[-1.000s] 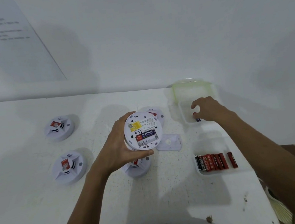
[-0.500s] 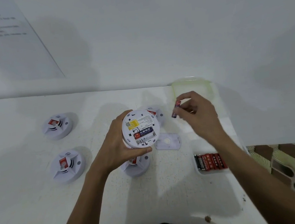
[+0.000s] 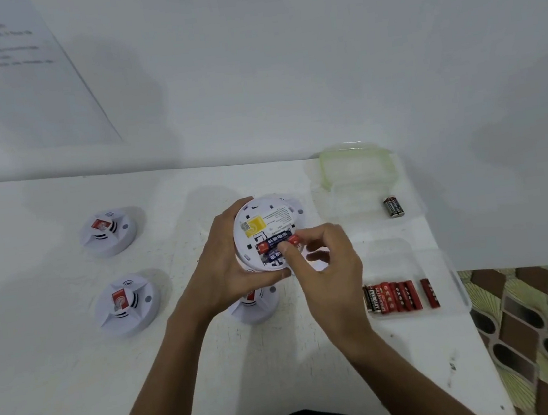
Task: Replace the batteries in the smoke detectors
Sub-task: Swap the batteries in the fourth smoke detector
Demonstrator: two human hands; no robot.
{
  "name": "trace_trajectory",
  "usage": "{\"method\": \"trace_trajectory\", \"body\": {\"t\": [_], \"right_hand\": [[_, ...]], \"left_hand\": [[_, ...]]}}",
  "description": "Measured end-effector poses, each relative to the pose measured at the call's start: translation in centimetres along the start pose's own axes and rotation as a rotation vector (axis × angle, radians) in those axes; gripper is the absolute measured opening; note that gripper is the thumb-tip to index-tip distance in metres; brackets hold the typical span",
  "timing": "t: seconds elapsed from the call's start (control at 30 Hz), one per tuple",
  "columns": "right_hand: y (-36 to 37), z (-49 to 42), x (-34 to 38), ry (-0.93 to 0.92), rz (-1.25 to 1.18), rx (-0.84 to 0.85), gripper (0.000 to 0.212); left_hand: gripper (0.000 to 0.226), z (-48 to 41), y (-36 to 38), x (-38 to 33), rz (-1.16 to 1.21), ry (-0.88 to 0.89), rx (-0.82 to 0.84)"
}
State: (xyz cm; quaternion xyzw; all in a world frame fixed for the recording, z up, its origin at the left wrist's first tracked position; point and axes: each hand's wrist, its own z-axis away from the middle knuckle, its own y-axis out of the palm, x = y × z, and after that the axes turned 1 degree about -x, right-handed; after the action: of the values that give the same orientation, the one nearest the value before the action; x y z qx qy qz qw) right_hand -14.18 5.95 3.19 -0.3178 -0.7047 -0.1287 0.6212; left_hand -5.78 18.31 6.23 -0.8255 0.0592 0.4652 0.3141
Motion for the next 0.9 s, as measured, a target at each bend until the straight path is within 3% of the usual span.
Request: {"method": "trace_trajectory", "body": {"t": [0.2, 0.63, 0.9], "right_hand": [[0.7, 0.4, -0.1, 0.068, -0.26, 0.007, 0.019], [1.5, 0.7, 0.1, -0.06, -0.22, -0.074, 0.032], [1.9, 0.9, -0.8, -0.132, -0.193, -0.082, 0.021]], "left_hand": [[0.08, 0.6, 0.3, 2.9, -0.029, -0.067, -0.01], [0.083, 1.2, 0.2, 3.7, 0.021, -0.096, -0.095], [0.078, 1.2, 0.7, 4.2, 0.093, -0.081, -0.031]]}}
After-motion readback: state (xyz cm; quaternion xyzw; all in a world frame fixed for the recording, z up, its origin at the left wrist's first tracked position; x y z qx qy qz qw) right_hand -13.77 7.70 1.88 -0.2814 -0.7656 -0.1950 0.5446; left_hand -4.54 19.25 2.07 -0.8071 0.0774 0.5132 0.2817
